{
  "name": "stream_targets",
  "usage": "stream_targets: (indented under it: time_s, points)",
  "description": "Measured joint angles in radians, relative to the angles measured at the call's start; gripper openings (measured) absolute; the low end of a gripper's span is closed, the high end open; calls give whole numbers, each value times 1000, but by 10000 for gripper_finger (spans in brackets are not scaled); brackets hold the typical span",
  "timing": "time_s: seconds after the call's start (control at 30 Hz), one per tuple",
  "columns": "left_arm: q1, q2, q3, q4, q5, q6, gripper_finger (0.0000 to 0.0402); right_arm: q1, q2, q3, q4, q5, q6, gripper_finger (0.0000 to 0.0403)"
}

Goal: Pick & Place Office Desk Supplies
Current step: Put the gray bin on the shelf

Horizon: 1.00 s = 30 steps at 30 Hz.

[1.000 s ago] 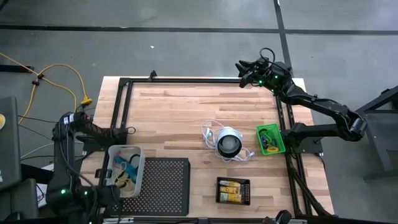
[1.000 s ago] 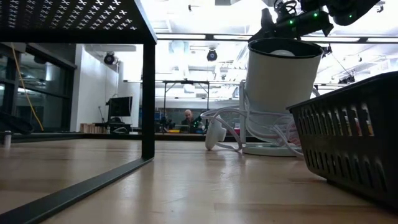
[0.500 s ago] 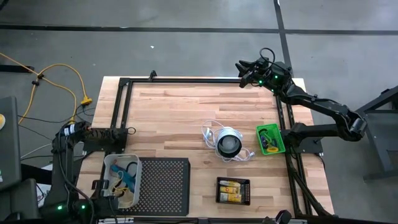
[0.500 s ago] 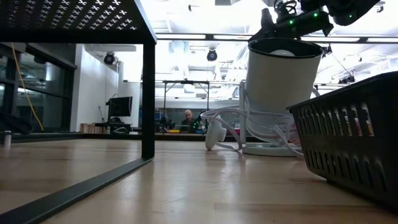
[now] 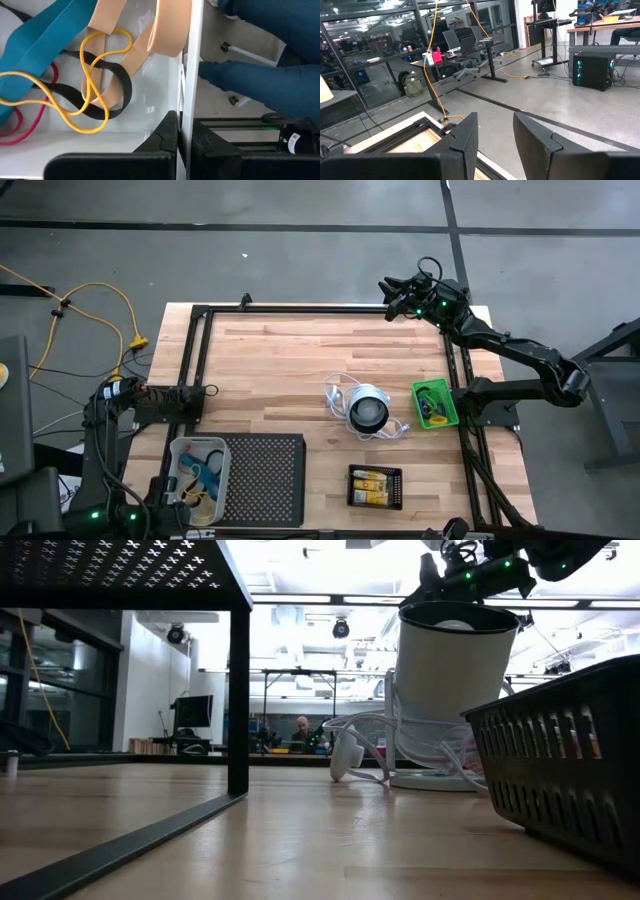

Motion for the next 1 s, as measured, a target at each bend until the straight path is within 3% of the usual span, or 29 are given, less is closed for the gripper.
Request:
stream_targets:
  time_s: [0.33, 1.0]
  points:
    - [0, 0, 0, 0, 1, 0, 6, 0, 0, 0, 0, 0, 0, 112]
    - [1, 0, 0, -1, 0, 13, 101, 0, 0, 0, 0, 0, 0, 112]
